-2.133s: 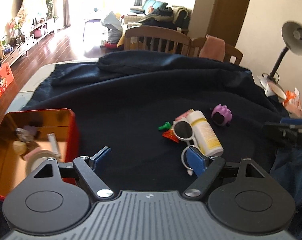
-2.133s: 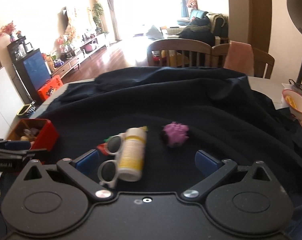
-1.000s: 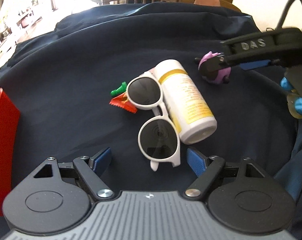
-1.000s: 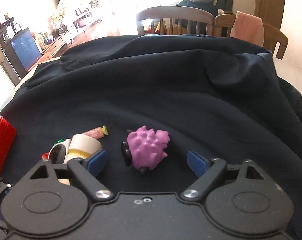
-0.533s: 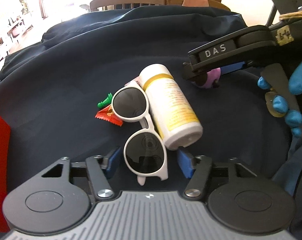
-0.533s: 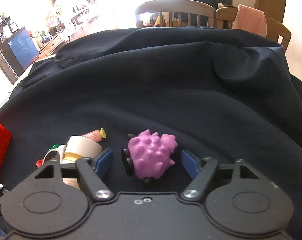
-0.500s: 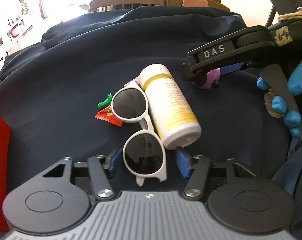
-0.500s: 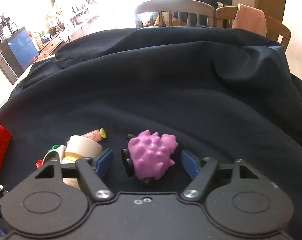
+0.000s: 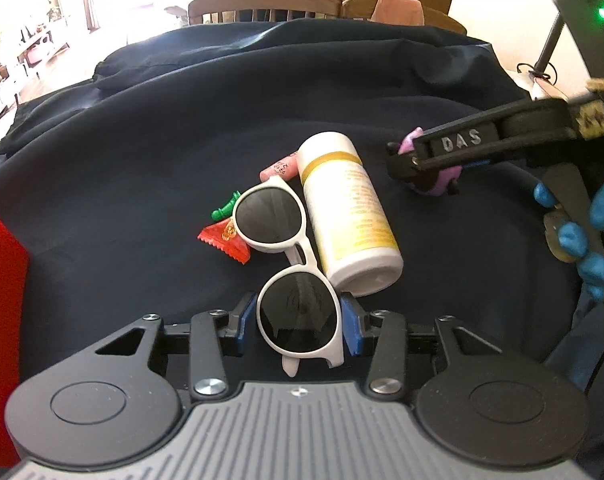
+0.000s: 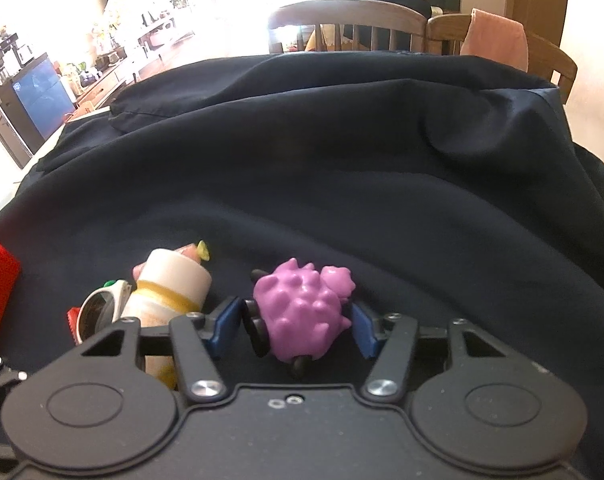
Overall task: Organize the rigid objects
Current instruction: 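Grasp the purple spiky toy with the right gripper while the left grasps the white sunglasses, then lift the purple toy and sunglasses off the cloth with both tools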
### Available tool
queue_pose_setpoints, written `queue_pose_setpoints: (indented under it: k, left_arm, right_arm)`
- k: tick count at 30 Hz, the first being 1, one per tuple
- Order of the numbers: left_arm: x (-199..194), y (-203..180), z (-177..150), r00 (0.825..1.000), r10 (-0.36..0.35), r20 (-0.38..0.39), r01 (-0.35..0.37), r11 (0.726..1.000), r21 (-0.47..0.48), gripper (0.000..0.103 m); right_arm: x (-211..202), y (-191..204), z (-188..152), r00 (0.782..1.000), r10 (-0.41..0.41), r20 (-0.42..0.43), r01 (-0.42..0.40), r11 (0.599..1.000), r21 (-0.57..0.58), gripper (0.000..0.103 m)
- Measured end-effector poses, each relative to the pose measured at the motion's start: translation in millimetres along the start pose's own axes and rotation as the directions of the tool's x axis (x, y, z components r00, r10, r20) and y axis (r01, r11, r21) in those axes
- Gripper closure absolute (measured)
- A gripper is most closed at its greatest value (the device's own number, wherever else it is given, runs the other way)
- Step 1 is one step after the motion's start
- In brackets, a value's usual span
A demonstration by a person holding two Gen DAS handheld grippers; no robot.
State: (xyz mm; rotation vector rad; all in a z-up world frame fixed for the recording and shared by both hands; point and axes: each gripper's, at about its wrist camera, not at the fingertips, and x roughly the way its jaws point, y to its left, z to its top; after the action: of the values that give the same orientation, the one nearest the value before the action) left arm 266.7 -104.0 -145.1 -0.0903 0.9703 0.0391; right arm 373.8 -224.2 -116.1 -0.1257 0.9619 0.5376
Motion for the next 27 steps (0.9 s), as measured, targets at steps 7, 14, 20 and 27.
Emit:
queue_pose_setpoints:
  k: [7, 14, 20, 27]
  left_arm:
    - [-12, 5, 0, 1.000, -0.006, 0.007, 0.006, 1.000, -0.026, 0.061]
    - [-26, 12, 4, 0.999, -0.030, 0.034, 0.032, 0.998, -0.051, 0.061]
    - [-38, 18, 8, 0.997, -0.045, 0.055, 0.049, 0.996, -0.071, 0.061]
    - [-53, 28, 14, 0.993, -0.083, 0.080, 0.090, 0.992, -0.091, 0.074]
  right_arm:
    - [-26, 8, -17, 1.000, 0.018, 0.012, -0.017, 0.999, -0.046, 0.046]
    - [-55, 14, -33, 0.998, 0.067, 0.006, -0.066, 0.997, -0.034, 0.046]
    - [-76, 24, -43, 0.994, 0.108, 0.005, -0.108, 0.994, -0.022, 0.046]
    - [-94, 39, -50, 0.991, 0.130, 0.007, -0.130, 0.991, -0.011, 0.046]
